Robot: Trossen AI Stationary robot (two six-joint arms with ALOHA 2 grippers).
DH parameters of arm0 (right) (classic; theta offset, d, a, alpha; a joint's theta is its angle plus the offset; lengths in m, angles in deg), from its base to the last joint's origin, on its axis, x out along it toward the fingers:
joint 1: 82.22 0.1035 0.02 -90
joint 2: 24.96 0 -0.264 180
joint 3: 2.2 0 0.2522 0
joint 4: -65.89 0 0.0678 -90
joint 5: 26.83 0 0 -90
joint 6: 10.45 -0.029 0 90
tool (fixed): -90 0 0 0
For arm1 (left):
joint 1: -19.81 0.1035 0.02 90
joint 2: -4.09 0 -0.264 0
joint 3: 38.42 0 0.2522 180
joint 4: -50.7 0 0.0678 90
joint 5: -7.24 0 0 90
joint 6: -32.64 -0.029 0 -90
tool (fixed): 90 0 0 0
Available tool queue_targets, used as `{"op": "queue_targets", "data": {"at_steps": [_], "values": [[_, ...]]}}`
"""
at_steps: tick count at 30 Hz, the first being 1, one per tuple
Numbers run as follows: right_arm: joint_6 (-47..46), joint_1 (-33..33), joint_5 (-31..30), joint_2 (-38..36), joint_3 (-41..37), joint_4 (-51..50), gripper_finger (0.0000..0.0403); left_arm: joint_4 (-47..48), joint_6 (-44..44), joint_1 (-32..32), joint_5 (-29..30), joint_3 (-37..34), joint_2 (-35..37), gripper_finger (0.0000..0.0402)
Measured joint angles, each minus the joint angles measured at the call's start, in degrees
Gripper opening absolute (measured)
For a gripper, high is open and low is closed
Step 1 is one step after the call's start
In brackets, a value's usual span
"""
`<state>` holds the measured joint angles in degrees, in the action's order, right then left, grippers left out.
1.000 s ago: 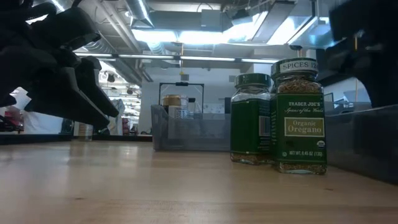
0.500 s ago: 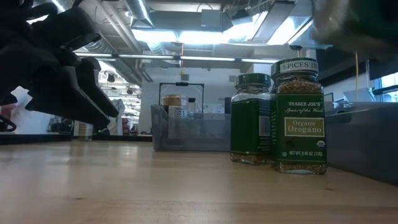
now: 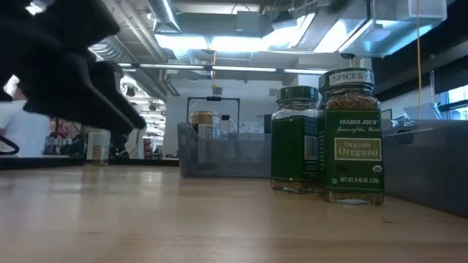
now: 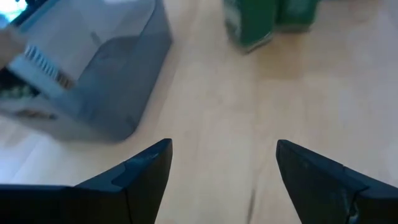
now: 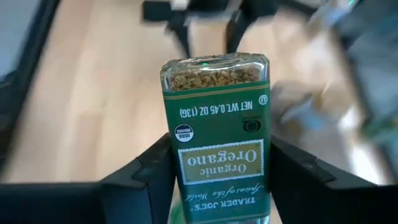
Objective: Sort spices by type
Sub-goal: Adjust the green seasoning bottles
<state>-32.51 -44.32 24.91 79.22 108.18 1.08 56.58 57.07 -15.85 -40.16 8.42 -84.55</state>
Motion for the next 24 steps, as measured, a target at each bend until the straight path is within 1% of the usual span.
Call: {"op": "queue_targets", "data": {"at_steps": [3, 6, 9, 13, 15, 17, 19, 21, 24], "values": [[9.5, -0.7, -5.7, 0.0, -5.6, 12.1, 0.0206, -3.5, -2.8, -0.3, -0.1, 0.0, 0.0, 0.0285], [17.0, -2.5, -4.9, 0.0, -11.1, 27.7, 0.0206, -7.3, -5.4, -0.4, -0.1, 0.0, 0.0, 0.0285], [23.9, -4.6, 0.2, 0.1, -17.1, 45.5, 0.0206, -12.8, -8.7, -0.4, -0.4, 0.0, 0.0, 0.0285], [30.2, -7.3, 7.6, 0.1, -26.3, 71.0, 0.0206, -21.2, -13.4, -0.4, -5.1, 0.0, 0.0, 0.0285], [31.6, -8.2, 10.3, 0.1, -30.2, 80.8, 0.0206, -25.0, -15.2, -0.5, -6.8, 0.0, 0.0, 0.0285], [31.8, -9.0, 12.6, 0.1, -33.2, 87.8, 0.0206, -28.4, -16.6, -0.7, -6.9, 0.0, 0.0, 0.0285], [31.8, -9.2, 13.5, 0.1, -35.4, 92.4, 0.0206, -31.3, -18.1, -0.8, -6.9, 0.0, 0.0, 0.0285], [32.0, -9.2, 13.6, 0.7, -36.0, 96.0, 0.0206, -33.2, -19.0, -0.7, -6.9, 0.0, 0.0, 0.0285], [33.1, -9.2, 14.4, 2.1, -35.7, 98.7, 0.0206, -35.4, -18.6, 0.2, -7.0, 0.0, 0.0, 0.0285]]}}
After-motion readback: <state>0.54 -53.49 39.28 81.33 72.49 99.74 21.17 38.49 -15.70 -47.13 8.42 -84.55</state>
